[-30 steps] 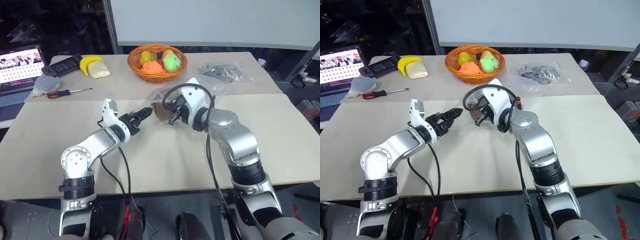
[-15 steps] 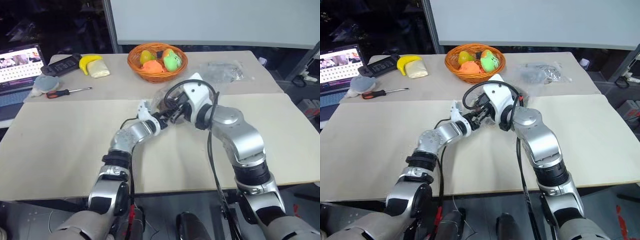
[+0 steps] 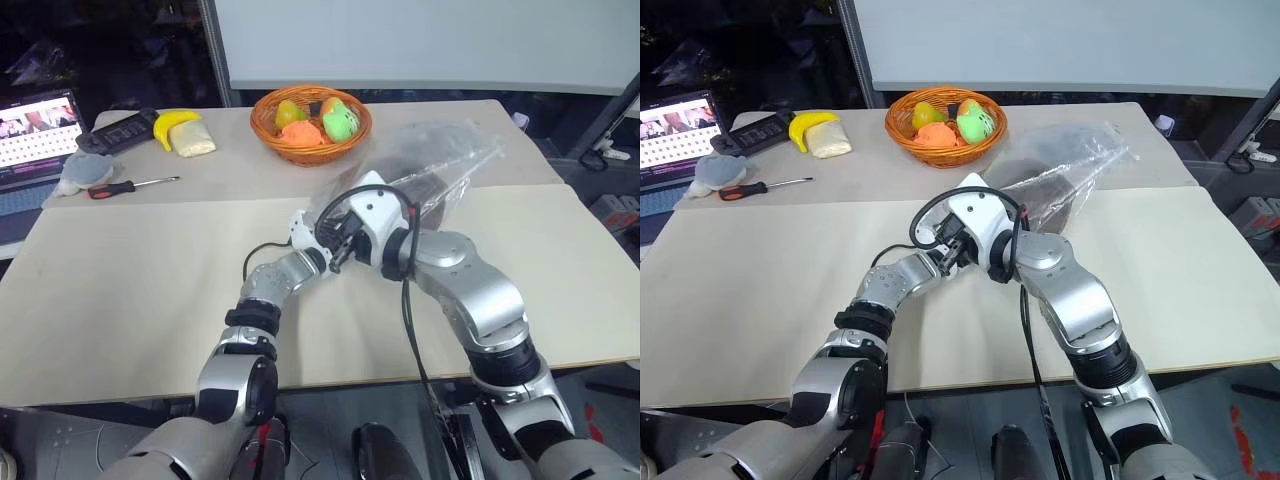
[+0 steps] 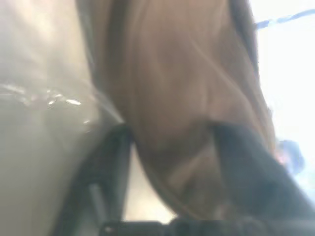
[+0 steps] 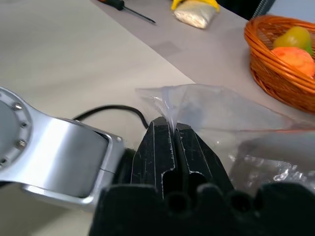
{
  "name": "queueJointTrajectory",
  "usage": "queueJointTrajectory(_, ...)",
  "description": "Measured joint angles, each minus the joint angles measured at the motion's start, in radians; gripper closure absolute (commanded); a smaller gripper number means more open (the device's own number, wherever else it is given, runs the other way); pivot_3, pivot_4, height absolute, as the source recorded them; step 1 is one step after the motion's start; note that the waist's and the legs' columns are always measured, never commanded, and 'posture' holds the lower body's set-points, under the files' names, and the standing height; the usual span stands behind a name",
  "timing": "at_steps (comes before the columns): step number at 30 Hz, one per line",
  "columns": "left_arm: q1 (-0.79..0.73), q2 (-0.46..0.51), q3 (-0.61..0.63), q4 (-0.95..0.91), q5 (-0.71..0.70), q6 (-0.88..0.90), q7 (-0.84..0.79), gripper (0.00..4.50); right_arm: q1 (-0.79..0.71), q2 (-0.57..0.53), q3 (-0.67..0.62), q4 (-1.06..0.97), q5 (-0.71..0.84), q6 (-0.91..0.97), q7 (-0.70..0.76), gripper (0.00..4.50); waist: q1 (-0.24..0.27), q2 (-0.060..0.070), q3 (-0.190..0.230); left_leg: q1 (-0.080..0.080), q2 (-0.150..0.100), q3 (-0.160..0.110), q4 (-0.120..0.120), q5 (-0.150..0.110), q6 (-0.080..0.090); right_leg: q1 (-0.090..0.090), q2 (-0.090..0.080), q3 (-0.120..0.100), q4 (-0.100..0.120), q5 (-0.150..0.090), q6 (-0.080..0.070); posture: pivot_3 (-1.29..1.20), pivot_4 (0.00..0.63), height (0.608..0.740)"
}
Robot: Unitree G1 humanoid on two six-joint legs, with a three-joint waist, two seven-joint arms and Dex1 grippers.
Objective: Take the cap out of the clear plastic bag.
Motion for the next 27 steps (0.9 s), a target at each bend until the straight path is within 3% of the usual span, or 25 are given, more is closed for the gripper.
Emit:
queueJointTrajectory(6, 0.179, -0.001, 0.007, -0.339, -0.040, 0.160, 0.084, 3.20, -0.001, -0.008, 0.006, 0.038, -0.020, -0.025, -0.014, 4.50, -0.008, 0.000, 0.000, 0.000, 0.000, 0.000, 0.001, 0.000, 0.000, 0.000, 0.000, 0.001, 0.002, 0.000, 0.000, 0.00, 0.150, 0.740)
queueJointTrajectory(12, 0.299, -0.029, 0.114, -0.631, -0.284, 0.282, 0.173, 3.20, 0.005, -0.007, 0.018, 0.056, -0.039, -0.043, -0.021, 4.50, -0.002, 0.000, 0.000, 0.000, 0.000, 0.000, 0.002, 0.000, 0.000, 0.000, 0.000, 0.001, 0.002, 0.000, 0.000, 0.00, 0.150, 0.740)
queueJointTrajectory(19, 0.328, -0.023, 0.105, -0.672, -0.347, 0.308, 0.223, 3.20, 0.005, -0.003, 0.018, 0.075, -0.049, -0.063, -0.022, 4.50, 0.002, 0.000, 0.000, 0.000, 0.000, 0.000, 0.002, 0.000, 0.000, 0.001, 0.000, 0.001, 0.002, 0.000, 0.000, 0.00, 0.150, 0.740)
queueJointTrajectory(23, 0.275, 0.008, 0.046, -0.574, -0.236, 0.276, 0.227, 2.22, 0.005, 0.001, 0.018, 0.079, -0.054, -0.065, -0.021, 4.50, 0.004, 0.000, 0.000, 0.000, 0.000, 0.000, 0.002, 0.000, 0.000, 0.001, 0.000, 0.000, 0.002, 0.000, 0.000, 0.00, 0.150, 0.740)
queueJointTrajectory(27, 0.212, 0.023, 0.021, -0.466, -0.151, 0.239, 0.218, 0.66, 0.005, 0.000, 0.018, 0.080, -0.057, -0.069, -0.020, 4.50, 0.003, 0.000, 0.000, 0.000, 0.000, 0.000, 0.002, 0.000, 0.000, 0.001, 0.000, 0.000, 0.001, 0.000, 0.000, 0.00, 0.150, 0.740)
